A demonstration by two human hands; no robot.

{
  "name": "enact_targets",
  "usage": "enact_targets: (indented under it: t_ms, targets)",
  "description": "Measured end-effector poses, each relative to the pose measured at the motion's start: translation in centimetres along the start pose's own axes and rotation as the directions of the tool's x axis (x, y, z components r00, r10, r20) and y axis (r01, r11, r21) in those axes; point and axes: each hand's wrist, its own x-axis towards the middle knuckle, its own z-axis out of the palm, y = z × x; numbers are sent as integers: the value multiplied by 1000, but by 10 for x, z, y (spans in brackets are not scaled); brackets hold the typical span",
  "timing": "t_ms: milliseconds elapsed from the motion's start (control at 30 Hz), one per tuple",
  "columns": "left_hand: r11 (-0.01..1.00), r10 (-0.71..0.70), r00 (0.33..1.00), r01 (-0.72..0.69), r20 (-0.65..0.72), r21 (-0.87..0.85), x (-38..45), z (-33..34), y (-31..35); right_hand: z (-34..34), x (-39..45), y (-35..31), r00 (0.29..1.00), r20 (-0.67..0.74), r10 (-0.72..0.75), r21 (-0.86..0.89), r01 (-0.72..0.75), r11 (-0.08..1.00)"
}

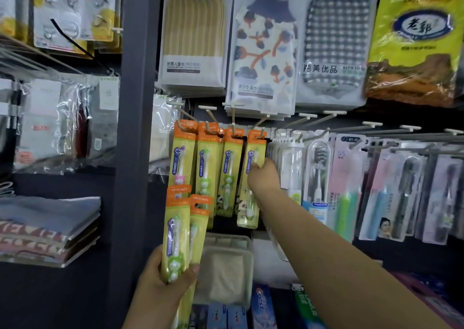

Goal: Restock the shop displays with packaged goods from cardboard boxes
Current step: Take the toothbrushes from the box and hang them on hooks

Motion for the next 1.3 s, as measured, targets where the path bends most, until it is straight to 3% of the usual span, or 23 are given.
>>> enact_targets:
  t_ms: [200,400,633,733,867,933,1100,1300]
  targets:
    - [999,16,999,-18,46,40,0,-3,0,21,5,34,988,20,152,51,-153,987]
    - [998,-41,997,38,70,46,0,3,-4,36,-42,93,921,225,319,-53,-316,947]
    - [999,-41,994,40,106,20,-7,25,-4,13,-113,91,913,408,-25,23,17,1000]
    - [998,-66,989,64,129,19,-11,34,-3,14,-121,88,914,405,-17,-6,21,1000]
    - [997,-73,986,72,153,9,-13,37,-2,8,-121,88,910,413,-20,135,-39,990]
    - [998,-70,985,69,154,16,-13,33,-3,7,-118,90,920,391,-23,114,-24,993]
    - [996,-89,993,88,73,27,-10,23,-7,-2,-84,73,986,156,-58,119,40,992]
    - [997,-69,997,68,45,25,-9,17,-6,-6,-26,29,994,31,-100,-14,101,995]
